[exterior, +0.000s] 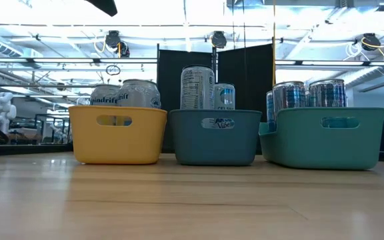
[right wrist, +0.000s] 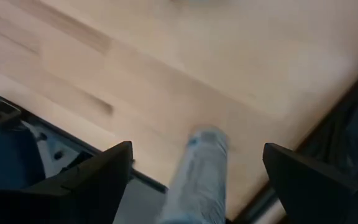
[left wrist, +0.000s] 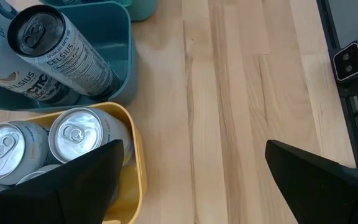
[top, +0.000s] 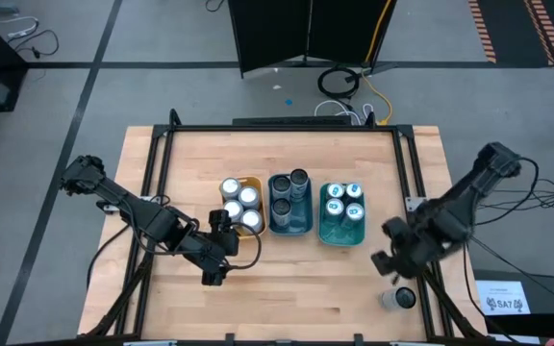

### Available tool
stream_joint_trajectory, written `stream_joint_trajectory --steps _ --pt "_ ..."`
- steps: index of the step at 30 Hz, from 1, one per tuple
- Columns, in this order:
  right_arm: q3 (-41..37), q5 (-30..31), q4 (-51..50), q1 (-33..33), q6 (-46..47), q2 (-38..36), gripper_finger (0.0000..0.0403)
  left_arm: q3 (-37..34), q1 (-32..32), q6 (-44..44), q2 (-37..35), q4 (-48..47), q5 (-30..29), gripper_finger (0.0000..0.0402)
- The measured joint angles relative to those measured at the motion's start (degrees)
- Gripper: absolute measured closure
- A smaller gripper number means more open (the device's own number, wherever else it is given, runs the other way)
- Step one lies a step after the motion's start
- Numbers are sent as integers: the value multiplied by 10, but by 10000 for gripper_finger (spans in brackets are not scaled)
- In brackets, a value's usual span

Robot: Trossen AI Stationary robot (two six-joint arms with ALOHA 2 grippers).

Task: Sort soda cans
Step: Put the white-blue soda can into the blue bin

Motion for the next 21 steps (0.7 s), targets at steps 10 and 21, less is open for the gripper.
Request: stream_joint_trajectory --steps 10,21 --pt "0 45 39 165 224 38 51 0 0 0 0 3 0 2" --pt "0 46 106 202 264 95 51 0 0 0 0 34 0 2"
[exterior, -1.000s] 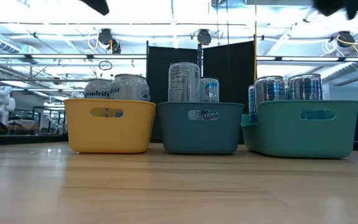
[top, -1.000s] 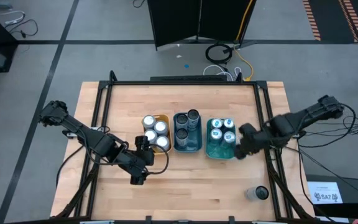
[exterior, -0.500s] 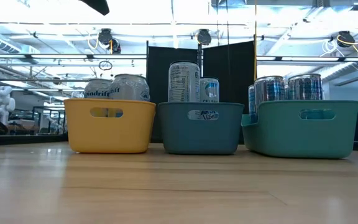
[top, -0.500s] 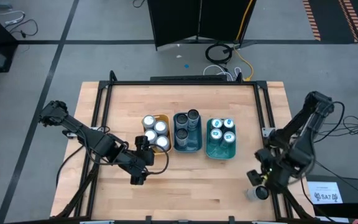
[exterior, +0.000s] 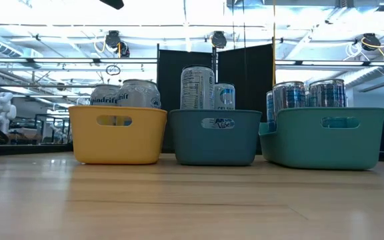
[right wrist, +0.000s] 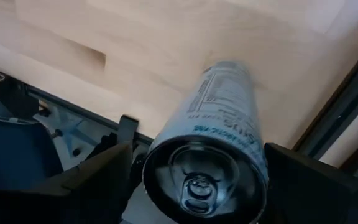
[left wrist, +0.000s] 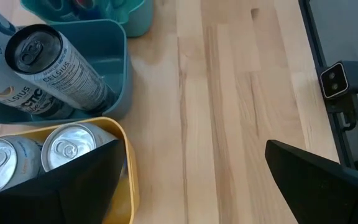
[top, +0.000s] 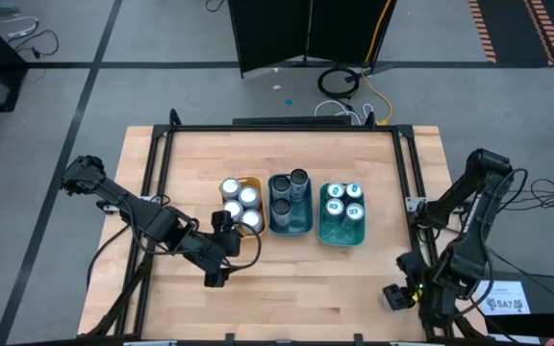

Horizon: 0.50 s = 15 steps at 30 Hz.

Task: Sort soda cans
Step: Put the white-blue soda can into the blue bin

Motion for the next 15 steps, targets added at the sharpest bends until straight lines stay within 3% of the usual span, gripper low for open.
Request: stream_joint_trajectory --steps 15 --pt "0 -47 15 2 -40 67 51 0 0 0 0 12 0 2"
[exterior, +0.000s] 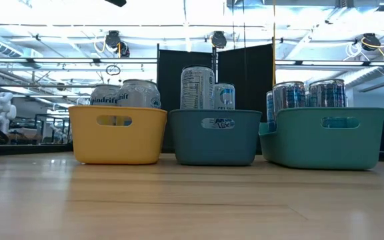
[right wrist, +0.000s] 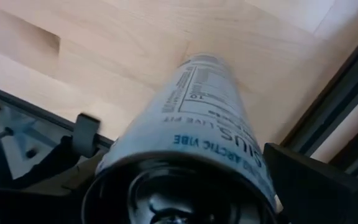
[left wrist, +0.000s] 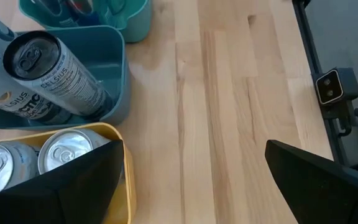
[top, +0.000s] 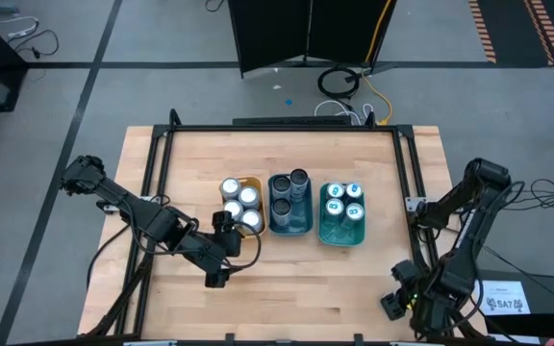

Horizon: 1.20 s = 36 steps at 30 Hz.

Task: Sort soda cans
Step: Put the white-blue soda can into the blue bin

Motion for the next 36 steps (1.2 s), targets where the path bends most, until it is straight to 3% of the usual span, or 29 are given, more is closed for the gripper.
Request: stream_joint_trajectory --steps 5,10,16,19,24,27,33,36 --pt "0 0 11 0 -6 8 75 0 0 0 0 0 0 2" --pt "0 -5 12 0 7 7 164 0 0 0 0 0 0 2" --pt "3 -2 21 -9 12 6 169 0 0 0 0 0 0 2" --pt "25 45 20 -26 -11 8 169 0 0 0 0 0 0 2" --pt "91 184 9 -82 -139 7 169 0 0 0 0 0 0 2" --pt "140 232 5 -132 -245 7 169 0 0 0 0 0 0 2" --pt "234 237 -29 -261 -462 6 165 0 0 5 0 -1 0 2" --pt "277 207 -69 -339 -543 7 165 0 1 5 0 -1 0 2"
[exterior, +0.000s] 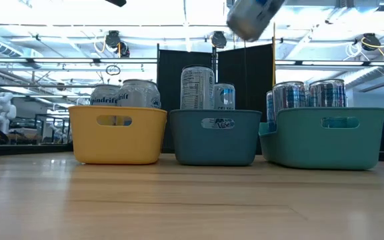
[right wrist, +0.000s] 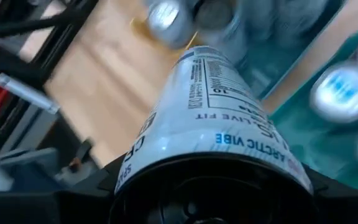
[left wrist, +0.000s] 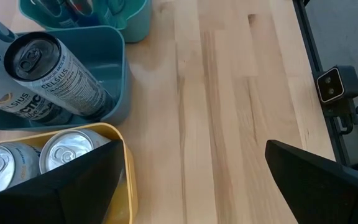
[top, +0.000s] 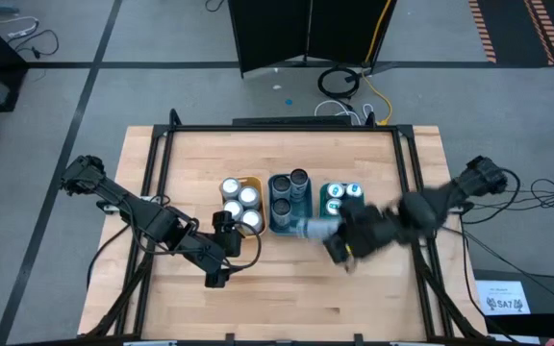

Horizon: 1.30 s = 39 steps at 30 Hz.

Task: Sort soda cans
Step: Put the white-blue soda can into the blue bin

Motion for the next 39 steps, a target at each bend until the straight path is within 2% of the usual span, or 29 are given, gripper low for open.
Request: stream_joint_trajectory --steps 4,9,12,16,20,29,39 --pt "67 -45 -69 -96 -90 23 165 0 0 0 0 -1 0 2" --pt "160 -108 -171 -188 -177 84 165 0 7 0 0 -2 0 2" --pt "207 -130 -234 -225 -223 135 165 0 14 0 0 -2 0 2" --pt "238 -174 -223 -251 -295 197 165 0 22 0 0 -2 0 2" --pt "240 -197 -231 -264 -332 238 162 0 26 0 0 -3 0 2" --pt "235 -161 -189 -288 -404 310 161 0 26 -3 0 -19 0 2" --pt "120 -184 -104 -312 -431 316 160 0 25 -4 0 -23 0 2"
